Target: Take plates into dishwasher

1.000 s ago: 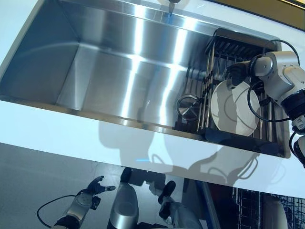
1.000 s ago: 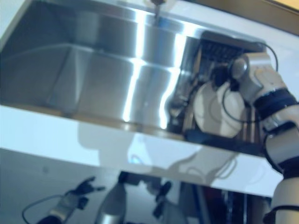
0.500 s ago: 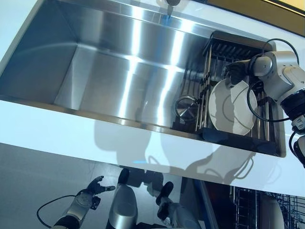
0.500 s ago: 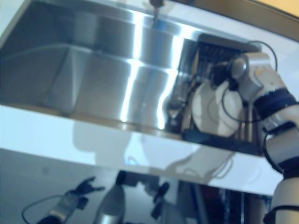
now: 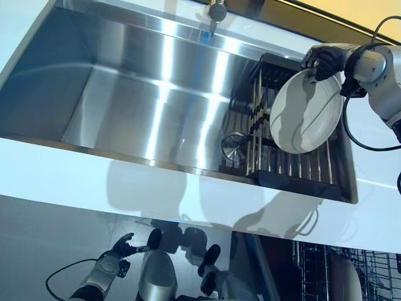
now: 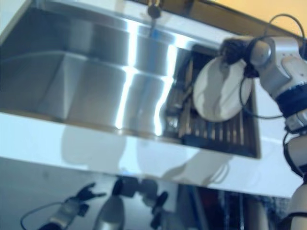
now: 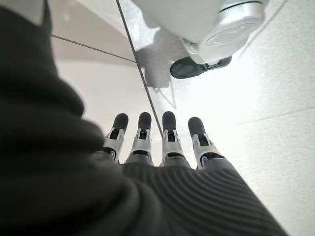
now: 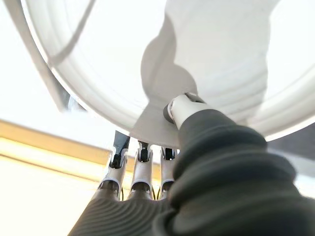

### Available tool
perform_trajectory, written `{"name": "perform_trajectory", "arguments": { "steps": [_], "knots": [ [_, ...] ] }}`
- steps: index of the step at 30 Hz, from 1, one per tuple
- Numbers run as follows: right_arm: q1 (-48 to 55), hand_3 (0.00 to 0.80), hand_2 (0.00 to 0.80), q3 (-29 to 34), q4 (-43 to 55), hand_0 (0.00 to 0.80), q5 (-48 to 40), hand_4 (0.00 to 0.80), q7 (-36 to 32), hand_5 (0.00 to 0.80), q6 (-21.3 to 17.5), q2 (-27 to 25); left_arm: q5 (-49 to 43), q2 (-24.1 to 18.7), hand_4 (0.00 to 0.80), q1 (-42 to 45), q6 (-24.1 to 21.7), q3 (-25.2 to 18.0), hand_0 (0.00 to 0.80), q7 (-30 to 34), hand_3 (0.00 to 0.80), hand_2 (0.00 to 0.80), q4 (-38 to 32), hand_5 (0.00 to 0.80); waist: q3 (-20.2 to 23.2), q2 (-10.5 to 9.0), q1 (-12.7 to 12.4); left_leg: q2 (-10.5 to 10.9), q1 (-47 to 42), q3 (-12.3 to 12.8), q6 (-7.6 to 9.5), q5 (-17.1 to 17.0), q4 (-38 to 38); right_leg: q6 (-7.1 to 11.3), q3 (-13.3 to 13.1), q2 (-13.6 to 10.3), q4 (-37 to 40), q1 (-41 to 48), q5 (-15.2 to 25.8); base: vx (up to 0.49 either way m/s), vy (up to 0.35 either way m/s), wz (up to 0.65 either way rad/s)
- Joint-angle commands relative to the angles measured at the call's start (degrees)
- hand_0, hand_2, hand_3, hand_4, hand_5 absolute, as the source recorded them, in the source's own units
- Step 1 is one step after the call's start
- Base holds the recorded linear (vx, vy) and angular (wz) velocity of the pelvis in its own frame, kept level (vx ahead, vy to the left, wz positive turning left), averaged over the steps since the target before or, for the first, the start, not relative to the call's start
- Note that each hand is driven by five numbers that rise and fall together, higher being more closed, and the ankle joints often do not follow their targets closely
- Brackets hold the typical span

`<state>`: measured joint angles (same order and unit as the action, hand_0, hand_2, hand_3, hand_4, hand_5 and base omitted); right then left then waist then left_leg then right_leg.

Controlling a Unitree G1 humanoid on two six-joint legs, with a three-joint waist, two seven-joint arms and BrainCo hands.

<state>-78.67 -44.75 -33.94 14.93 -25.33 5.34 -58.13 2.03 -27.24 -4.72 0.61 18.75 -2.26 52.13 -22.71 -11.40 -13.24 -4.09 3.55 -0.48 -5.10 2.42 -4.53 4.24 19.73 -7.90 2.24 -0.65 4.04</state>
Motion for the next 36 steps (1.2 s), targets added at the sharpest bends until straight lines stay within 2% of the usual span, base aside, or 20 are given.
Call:
{"name": "perform_trajectory", "arguments": {
  "steps": [1, 10, 12, 13, 16, 19, 23, 28, 35, 36],
  "knots": [
    [-0.8, 0.800, 0.800, 0.9, 1.3, 0.800, -2.9, 0.800, 5.1, 0.800, -0.7, -5.3, 1.5, 0.4, 0.000, 2.2, -1.7, 1.2, 0.000, -0.6, 0.000, 0.000, 2.1, 0.000, 4.7, 1.40, -0.1, -1.2, -0.4, 2.0, 1.52, -5.4, 5.8, 1.59, -0.4, -1.9, -9.3, -0.9, -3.7, 0.000, 0.000, 0.00],
    [1.6, 0.800, 0.800, 4.5, 0.5, 0.800, -9.0, 0.800, 8.0, 0.800, 1.6, -7.2, 0.8, 1.1, 0.000, 3.3, -2.0, 1.0, 0.000, -0.8, 0.000, 0.000, 3.3, 0.000, 6.6, 1.87, 0.7, -1.0, -1.9, 2.6, 1.58, -5.0, 6.4, 1.70, -0.9, -1.9, -8.2, 0.4, -3.6, 0.000, 0.001, 0.00],
    [2.4, 0.800, 0.800, 6.2, -0.5, 0.800, -12.8, 0.800, 9.5, 0.800, 4.5, -7.7, 0.8, 1.4, 0.000, 3.5, -2.2, 1.0, 0.000, -0.9, 0.000, 0.000, 3.7, 0.000, 7.2, 2.11, 1.1, -0.9, -2.4, 2.9, 1.59, -4.9, 6.8, 1.73, -1.1, -1.9, -7.8, 0.9, -3.6, 0.000, 0.000, 0.00],
    [2.5, 0.800, 0.800, 6.4, -0.6, 0.800, -13.1, 0.800, 9.5, 0.800, 4.7, -7.8, 0.9, 1.4, 0.000, 3.5, -2.1, 1.1, 0.000, -0.9, 0.000, 0.000, 3.7, 0.000, 7.2, 2.12, 1.2, -0.9, -2.5, 2.9, 1.59, -4.9, 6.8, 1.73, -1.1, -1.9, -7.7, 0.9, -3.6, 0.000, 0.000, 0.00],
    [3.5, 0.800, 0.800, 9.1, -2.8, 0.800, -18.7, 0.800, 10.5, 0.800, 11.1, -8.5, 1.3, 1.6, 0.000, 3.5, -2.2, 1.2, 0.000, -0.8, 0.000, 0.000, 4.4, 0.000, 8.1, 2.54, 1.9, -1.0, -3.3, 3.4, 1.53, -4.9, 7.2, 1.81, -1.4, -2.0, -7.6, 1.3, -3.6, 0.000, 0.000, 0.00],
    [3.9, 0.800, 0.800, 10.8, -5.0, 0.800, -22.1, 0.800, 9.9, 0.800, 14.8, -9.1, 1.3, 1.9, 0.000, 3.8, -2.1, 1.3, 0.000, -0.8, 0.000, 0.000, 4.9, 0.000, 8.8, 2.76, 2.4, -1.0, -4.0, 3.7, 1.50, -4.9, 7.7, 1.78, -1.8, -1.9, -7.5, 1.7, -3.7, 0.000, 0.000, 0.00],
    [3.5, 0.800, 0.800, 11.3, -7.7, 0.800, -26.2, 0.800, 9.4, 0.800, 18.3, -9.8, 1.4, 2.3, 0.000, 3.9, -2.2, 1.5, 0.000, -0.7, 0.000, 0.000, 6.0, 0.000, 9.7, 2.88, 3.1, -0.9, -4.7, 4.3, 1.47, -4.8, 8.0, 1.64, -2.3, -1.9, -7.4, 2.0, -3.8, 0.010, 0.024, -0.04],
    [4.5, 0.800, 0.800, 13.6, -10.8, 0.800, -30.2, 0.800, 9.2, 0.800, 19.8, -10.6, 1.5, 2.7, 0.000, 4.1, -3.1, 1.6, 0.000, -0.9, 0.000, 0.000, 7.5, 0.000, 10.7, 2.71, 3.7, -1.1, -5.5, 5.0, 1.49, -4.6, 8.4, 1.51, -2.8, -1.7, -6.9, 2.6, -3.9, 0.011, 0.008, -0.09],
    [4.0, 0.800, 0.800, 14.7, -16.2, 0.800, -33.2, 0.800, 5.5, 0.800, 24.7, -12.0, 1.8, 2.8, 0.000, 3.8, -3.1, 1.8, 0.000, -1.0, 0.000, 0.000, 8.4, 0.000, 11.6, 2.35, 4.3, -1.3, -6.1, 5.7, 1.54, -4.5, 8.6, 1.37, -3.2, -1.5, -6.7, 2.9, -3.9, 0.000, 0.002, -0.05],
    [3.8, 0.800, 0.800, 15.3, -17.9, 0.800, -35.1, 0.800, 4.2, 0.800, 27.4, -12.2, 1.7, 2.8, 0.000, 3.9, -3.2, 1.8, 0.000, -0.9, 0.000, 0.000, 8.9, 0.000, 11.9, 2.21, 4.5, -1.3, -6.3, 5.8, 1.54, -4.5, 8.7, 1.34, -3.4, -1.4, -6.7, 2.9, -3.9, 0.015, 0.000, -0.06]
  ]
}}
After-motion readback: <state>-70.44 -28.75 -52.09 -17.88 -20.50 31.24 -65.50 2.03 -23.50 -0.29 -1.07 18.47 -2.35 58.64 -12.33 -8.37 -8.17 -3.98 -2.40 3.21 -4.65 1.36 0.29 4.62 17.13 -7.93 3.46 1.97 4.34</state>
